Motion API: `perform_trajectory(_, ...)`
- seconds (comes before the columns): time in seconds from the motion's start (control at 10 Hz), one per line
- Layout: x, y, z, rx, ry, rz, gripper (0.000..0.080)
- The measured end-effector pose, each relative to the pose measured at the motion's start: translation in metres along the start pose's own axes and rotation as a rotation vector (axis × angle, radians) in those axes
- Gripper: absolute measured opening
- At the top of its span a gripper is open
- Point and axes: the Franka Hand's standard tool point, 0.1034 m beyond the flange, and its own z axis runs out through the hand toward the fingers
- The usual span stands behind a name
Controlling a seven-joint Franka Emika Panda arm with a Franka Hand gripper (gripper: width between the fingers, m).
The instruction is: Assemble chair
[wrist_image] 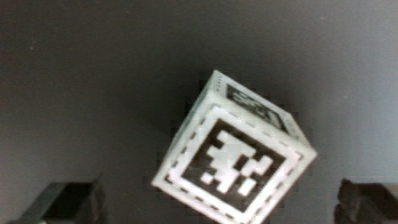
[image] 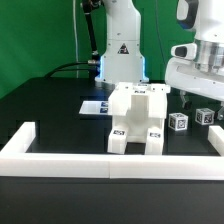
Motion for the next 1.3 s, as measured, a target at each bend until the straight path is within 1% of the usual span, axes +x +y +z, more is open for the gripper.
perform_trajectory(0.2,0.0,0.0,0.002,0.002,0.004,-0.003,0.0389)
perform_trajectory(0.3,-0.002,0.0,0.004,-0.003,0.003,-0.005,0.0389)
perform_trajectory(0.4,-0.005,0.0,0.008,-0.009,0.001,-0.011,0.0207)
perform_trajectory(0.5,-0.007,-0.001,0.01,-0.013,0.001,-0.017,0.0075)
perform_trajectory(0.6,-0.008,-0.001,0.011,-0.016,0.001,-0.019,0.0075)
perform_trajectory(0.7,-0.007,0.0,0.012,-0.018,0.001,-0.023,0.0016)
perform_trajectory(0.8,-0.004,0.0,0.011,-0.016,0.003,-0.038,0.0004)
perform_trajectory(0.9,0.001,0.0,0.009,-0.012,0.005,-0.058,0.0002)
perform_trajectory(1.1,0.0,0.0,0.01,-0.015,0.005,-0.061,0.0002)
perform_trajectory(1.2,-0.001,-0.001,0.007,-0.013,0.003,-0.075,0.0029)
perform_trajectory(1.3,-0.006,-0.005,-0.001,-0.002,-0.002,-0.103,0.0029)
